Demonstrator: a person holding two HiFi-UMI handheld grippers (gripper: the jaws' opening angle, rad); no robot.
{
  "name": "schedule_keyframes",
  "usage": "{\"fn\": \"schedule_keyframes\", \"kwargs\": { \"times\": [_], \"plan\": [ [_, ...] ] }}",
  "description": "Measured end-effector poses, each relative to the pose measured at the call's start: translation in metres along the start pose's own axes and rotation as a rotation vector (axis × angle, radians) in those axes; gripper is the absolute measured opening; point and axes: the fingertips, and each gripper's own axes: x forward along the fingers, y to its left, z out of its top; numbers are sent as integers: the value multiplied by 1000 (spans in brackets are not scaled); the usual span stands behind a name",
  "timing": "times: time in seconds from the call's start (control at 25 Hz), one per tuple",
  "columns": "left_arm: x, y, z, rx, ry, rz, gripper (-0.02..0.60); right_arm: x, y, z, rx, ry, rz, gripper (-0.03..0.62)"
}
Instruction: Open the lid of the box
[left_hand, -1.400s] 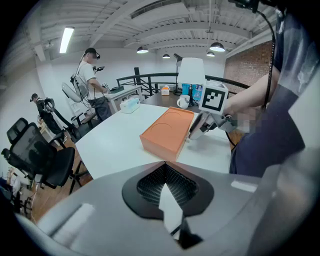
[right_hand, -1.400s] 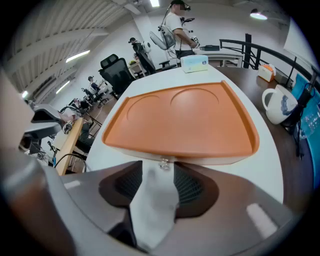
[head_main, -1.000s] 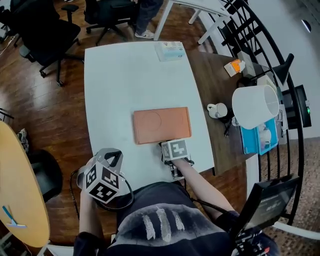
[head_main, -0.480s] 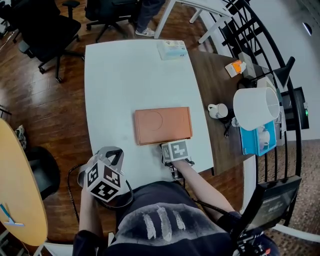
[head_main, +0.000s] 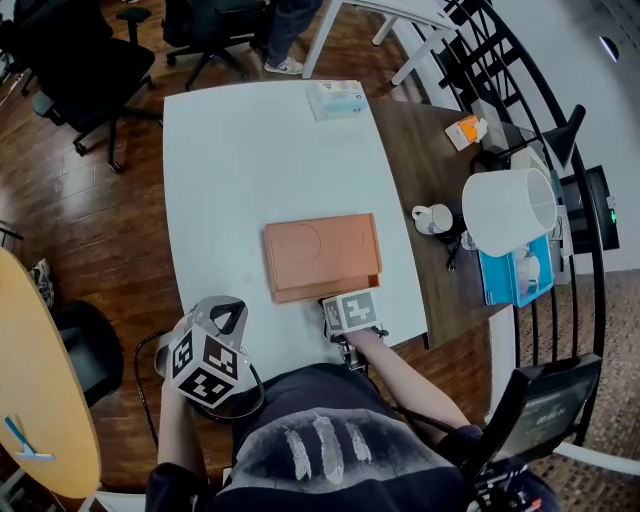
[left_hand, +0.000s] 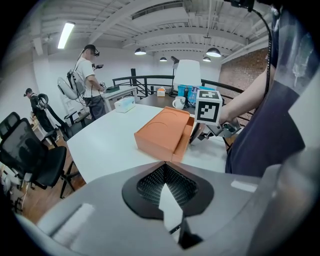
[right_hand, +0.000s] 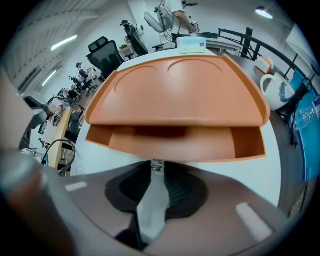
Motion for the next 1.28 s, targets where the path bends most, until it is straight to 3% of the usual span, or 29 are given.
{"fn": "schedule_keyframes", "kwargs": {
  "times": [0.48, 0.8, 0.88, 0.96, 1.08, 1.28],
  "plan": [
    [-5, -6, 1, 12, -1, 11, 17, -4, 2, -27, 15, 42, 38, 83],
    [-6, -11, -2, 24, 9, 32, 17, -4, -3, -37, -194, 156, -43, 73],
    [-6, -12, -3, 28, 13, 43, 17, -2, -8, -43, -233, 177, -70, 42],
    [-7, -13, -4, 30, 14, 48, 17, -2, -12, -47, -204, 146, -80, 3],
    [-8, -13, -3, 31, 12, 48, 17, -2, -6, -54, -78, 96, -23, 3],
    [-6, -19, -1, 37, 18, 53, 17, -9, -6, -39, -21, -23, 31, 36]
  ]
}}
